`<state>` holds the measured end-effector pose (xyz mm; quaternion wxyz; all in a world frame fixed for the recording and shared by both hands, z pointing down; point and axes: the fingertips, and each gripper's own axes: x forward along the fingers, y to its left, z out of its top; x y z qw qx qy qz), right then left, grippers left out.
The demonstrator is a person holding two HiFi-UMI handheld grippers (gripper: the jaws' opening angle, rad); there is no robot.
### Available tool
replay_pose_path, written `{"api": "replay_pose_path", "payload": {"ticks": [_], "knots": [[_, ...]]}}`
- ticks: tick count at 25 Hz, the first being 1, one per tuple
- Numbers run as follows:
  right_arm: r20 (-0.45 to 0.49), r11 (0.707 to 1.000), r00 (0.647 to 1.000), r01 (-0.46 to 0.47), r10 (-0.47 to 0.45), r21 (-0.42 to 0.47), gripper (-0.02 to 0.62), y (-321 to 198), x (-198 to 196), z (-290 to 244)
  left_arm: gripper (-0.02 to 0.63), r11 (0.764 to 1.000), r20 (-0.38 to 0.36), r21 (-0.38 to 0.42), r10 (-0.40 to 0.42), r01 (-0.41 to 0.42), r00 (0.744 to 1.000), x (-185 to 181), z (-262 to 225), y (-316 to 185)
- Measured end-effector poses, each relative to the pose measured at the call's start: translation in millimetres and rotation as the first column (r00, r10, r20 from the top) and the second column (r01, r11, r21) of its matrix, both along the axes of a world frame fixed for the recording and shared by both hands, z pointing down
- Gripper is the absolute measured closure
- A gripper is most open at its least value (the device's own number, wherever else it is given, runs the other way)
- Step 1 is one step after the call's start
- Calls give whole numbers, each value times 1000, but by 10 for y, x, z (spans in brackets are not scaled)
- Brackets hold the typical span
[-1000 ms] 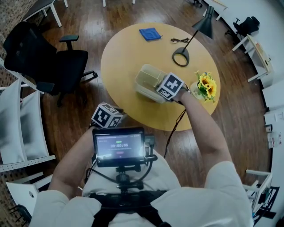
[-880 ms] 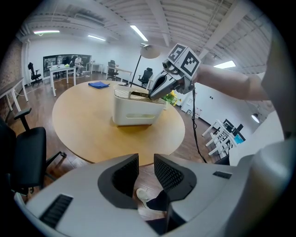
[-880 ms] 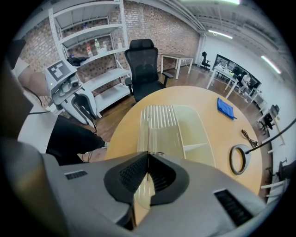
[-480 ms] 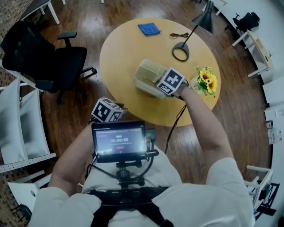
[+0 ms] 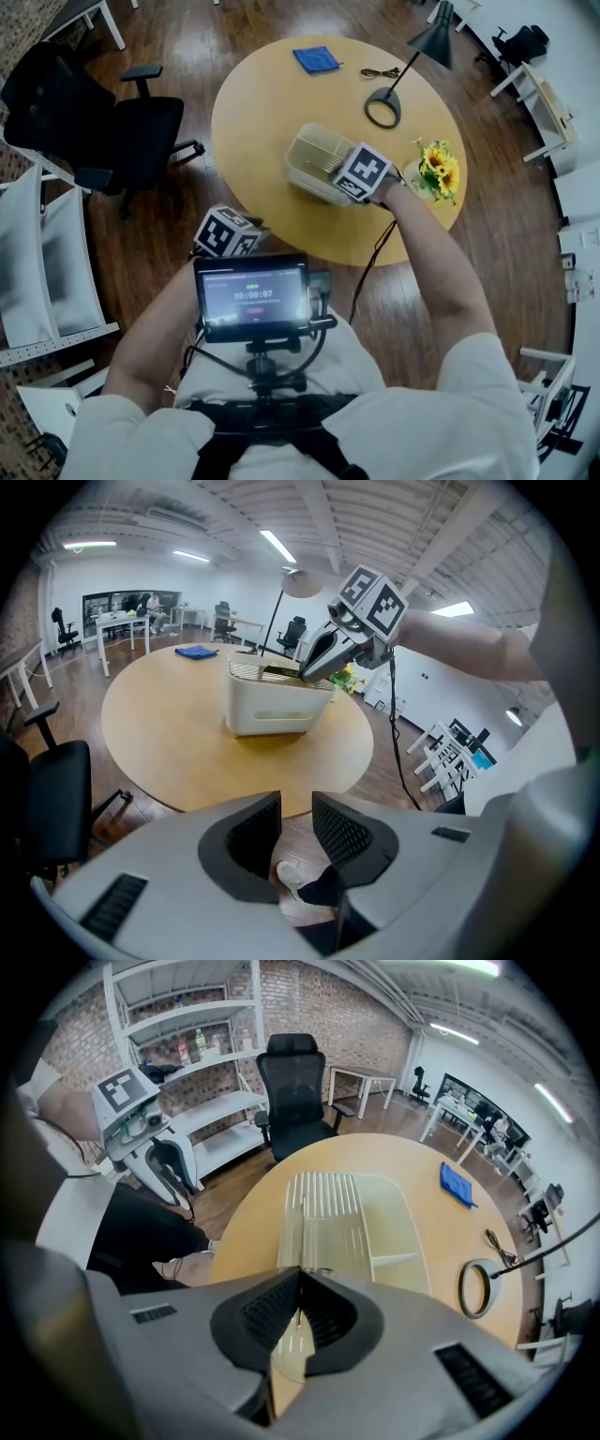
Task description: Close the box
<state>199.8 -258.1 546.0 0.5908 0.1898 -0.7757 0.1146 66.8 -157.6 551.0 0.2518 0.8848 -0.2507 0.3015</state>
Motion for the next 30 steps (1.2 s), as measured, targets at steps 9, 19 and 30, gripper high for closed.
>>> {"api": "replay_pose_path", "payload": {"ticks": [9,19,30], "knots": [[-6,1000,1000,-2,2,28,569,-28,97,3,509,1000,-10,1,11,-11,1000,19,-4,8],[-14,999,1000,-10,11,36,511,-24,158,-57,509,1000,-42,15,3,-2,999,43,9,-57],[35,987,990,-142,140,77,499,122,-13,-175,509,996,-33,6,88,-88,996,-156,-53,-10]]}}
